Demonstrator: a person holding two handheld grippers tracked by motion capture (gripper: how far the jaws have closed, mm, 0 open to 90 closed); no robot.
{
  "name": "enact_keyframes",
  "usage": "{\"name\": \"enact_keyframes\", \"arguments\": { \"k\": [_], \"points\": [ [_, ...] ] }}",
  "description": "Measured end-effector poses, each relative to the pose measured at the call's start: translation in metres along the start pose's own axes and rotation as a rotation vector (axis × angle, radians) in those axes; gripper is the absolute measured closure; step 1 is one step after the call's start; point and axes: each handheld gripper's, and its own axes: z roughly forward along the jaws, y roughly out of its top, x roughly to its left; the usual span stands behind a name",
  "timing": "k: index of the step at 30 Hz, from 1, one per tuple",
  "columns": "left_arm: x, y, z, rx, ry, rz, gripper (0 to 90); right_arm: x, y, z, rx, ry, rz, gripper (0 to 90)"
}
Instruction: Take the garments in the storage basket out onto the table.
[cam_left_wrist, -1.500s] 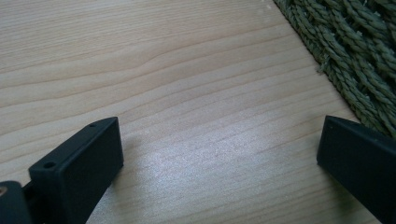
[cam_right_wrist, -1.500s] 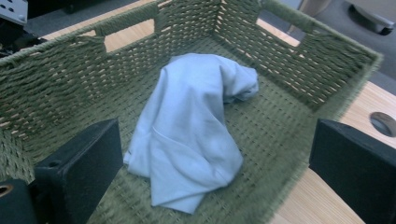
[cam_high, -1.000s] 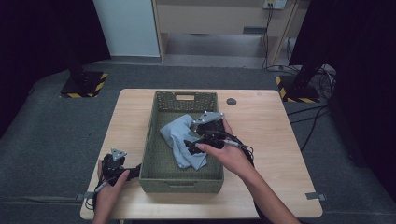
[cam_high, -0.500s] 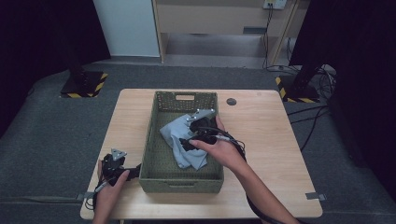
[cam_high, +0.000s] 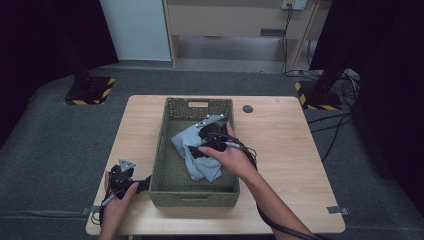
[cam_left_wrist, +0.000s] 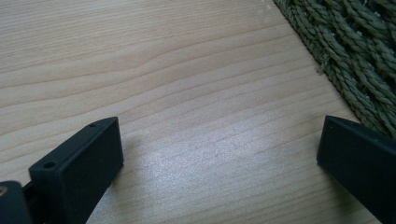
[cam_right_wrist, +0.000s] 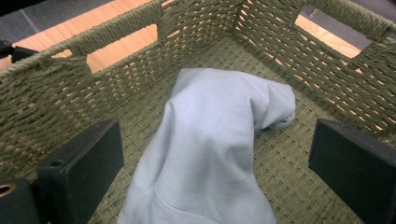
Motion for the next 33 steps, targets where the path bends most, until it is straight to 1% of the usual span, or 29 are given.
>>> {"name": "enact_keyframes", "arguments": {
  "k": [10, 15, 22, 33],
  "points": [
    [0.0, 0.0, 0.0, 0.0, 0.0, 0.0, 0.0, 0.003, -0.003, 0.007, 0.007, 0.009, 0.011, 3.0],
    [0.0, 0.0, 0.0, 0.0, -0.002, 0.002, 0.0, 0.007, -0.002, 0.011, 0.011, 0.014, 0.019, 3.0],
    [0.0, 0.0, 0.0, 0.0, -0.003, 0.002, 0.0, 0.009, -0.002, 0.017, 0.012, 0.008, 0.027, 3.0],
    [0.0, 0.0, 0.0, 0.0, -0.003, 0.003, 0.0, 0.006, -0.005, 0.036, 0.038, 0.007, 0.058, 3.0]
  ]
}}
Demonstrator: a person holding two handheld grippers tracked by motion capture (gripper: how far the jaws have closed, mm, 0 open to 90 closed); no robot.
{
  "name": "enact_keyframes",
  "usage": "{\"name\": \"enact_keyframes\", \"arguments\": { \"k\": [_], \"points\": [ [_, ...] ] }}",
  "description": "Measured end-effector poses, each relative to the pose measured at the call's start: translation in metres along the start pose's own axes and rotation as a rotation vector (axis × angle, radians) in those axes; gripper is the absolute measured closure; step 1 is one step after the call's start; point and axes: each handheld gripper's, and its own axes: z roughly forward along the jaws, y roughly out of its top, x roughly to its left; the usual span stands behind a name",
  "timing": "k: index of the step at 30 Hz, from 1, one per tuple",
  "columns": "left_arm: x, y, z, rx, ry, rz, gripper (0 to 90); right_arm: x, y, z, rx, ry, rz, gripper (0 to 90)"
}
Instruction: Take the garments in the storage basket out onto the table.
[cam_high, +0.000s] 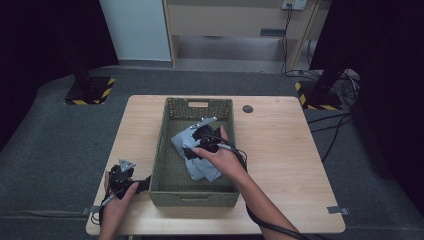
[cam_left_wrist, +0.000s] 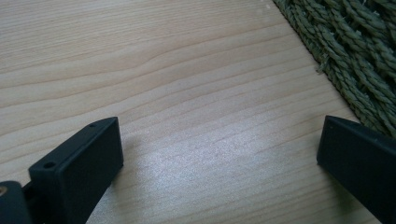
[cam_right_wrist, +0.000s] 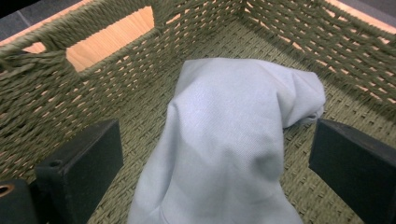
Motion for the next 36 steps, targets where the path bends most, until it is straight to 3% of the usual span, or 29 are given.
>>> {"name": "enact_keyframes", "arguments": {
  "k": [17, 36],
  "points": [
    [0.0, 0.0, 0.0, 0.0, -0.001, 0.001, 0.0, -0.009, -0.006, 0.028, 0.065, -0.02, 0.045, 3.2],
    [0.0, 0.0, 0.0, 0.0, -0.001, 0.001, 0.0, -0.004, -0.005, 0.052, 0.124, 0.003, 0.053, 3.6]
  ]
}}
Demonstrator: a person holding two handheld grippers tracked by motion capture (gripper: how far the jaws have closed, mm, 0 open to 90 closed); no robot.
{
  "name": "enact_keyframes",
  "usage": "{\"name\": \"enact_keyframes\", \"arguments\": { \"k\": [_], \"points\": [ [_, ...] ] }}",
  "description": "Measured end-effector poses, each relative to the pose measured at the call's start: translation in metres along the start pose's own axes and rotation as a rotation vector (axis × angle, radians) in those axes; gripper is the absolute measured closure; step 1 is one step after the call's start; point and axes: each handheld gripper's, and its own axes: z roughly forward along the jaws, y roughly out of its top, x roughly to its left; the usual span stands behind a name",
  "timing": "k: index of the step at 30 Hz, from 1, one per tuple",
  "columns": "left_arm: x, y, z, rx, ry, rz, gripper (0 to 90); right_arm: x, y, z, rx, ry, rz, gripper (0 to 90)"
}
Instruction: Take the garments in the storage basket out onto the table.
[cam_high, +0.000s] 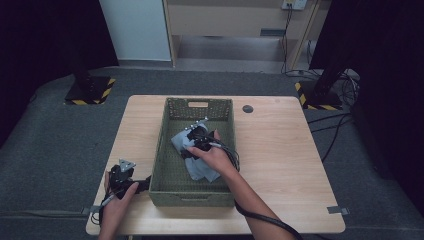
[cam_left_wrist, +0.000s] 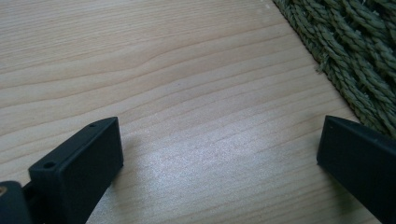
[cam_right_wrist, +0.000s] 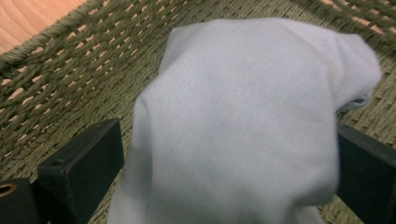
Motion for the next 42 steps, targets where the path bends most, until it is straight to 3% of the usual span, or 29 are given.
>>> {"name": "enact_keyframes", "arguments": {
  "k": [16, 34, 42],
  "points": [
    [0.0, 0.0, 0.0, 0.001, 0.0, 0.001, 0.0, 0.004, 0.002, 0.027, 0.061, -0.001, -0.015, 3.2],
    [0.0, 0.0, 0.0, -0.001, 0.0, -0.001, 0.0, 0.004, -0.002, 0.035, 0.113, -0.017, -0.033, 3.7],
    [0.0, 0.0, 0.0, 0.0, 0.0, 0.0, 0.0, 0.003, -0.002, 0.039, 0.14, -0.02, -0.05, 16.2]
  ]
}}
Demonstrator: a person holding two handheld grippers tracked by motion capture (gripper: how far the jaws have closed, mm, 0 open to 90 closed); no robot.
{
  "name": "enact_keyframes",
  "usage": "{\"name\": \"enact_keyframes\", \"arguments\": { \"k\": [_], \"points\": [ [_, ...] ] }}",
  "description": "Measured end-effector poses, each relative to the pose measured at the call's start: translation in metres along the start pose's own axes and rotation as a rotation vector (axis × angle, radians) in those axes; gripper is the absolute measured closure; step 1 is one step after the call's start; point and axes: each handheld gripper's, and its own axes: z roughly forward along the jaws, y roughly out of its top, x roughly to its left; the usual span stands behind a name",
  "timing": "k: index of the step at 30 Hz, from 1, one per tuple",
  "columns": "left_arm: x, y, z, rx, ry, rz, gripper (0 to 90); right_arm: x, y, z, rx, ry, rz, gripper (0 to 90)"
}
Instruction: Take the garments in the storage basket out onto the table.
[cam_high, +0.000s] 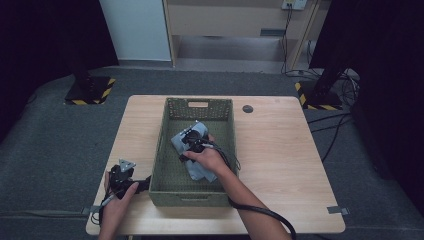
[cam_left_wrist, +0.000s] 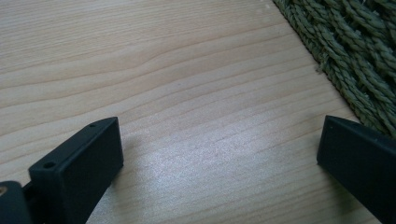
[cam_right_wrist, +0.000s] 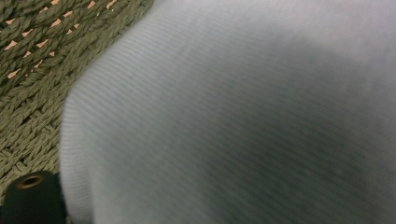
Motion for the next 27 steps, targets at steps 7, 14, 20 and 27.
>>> {"name": "enact_keyframes", "arguments": {
  "k": [7, 14, 20, 27],
  "points": [
    [0.0, 0.0, 0.0, 0.0, 0.0, 0.0, 0.0, -0.002, -0.001, -0.002, 0.016, 0.018, -0.024, 41.5],
    [0.0, 0.0, 0.0, 0.0, 0.0, 0.0, 0.0, -0.006, 0.002, -0.012, -0.016, -0.008, -0.047, 59.2],
    [0.0, 0.0, 0.0, 0.0, 0.0, 0.0, 0.0, -0.01, 0.001, -0.027, -0.073, -0.03, -0.039, 62.0],
    [0.0, 0.0, 0.0, 0.0, 0.0, 0.001, 0.0, -0.008, -0.003, -0.037, -0.105, -0.042, -0.037, 61.8]
  ]
}}
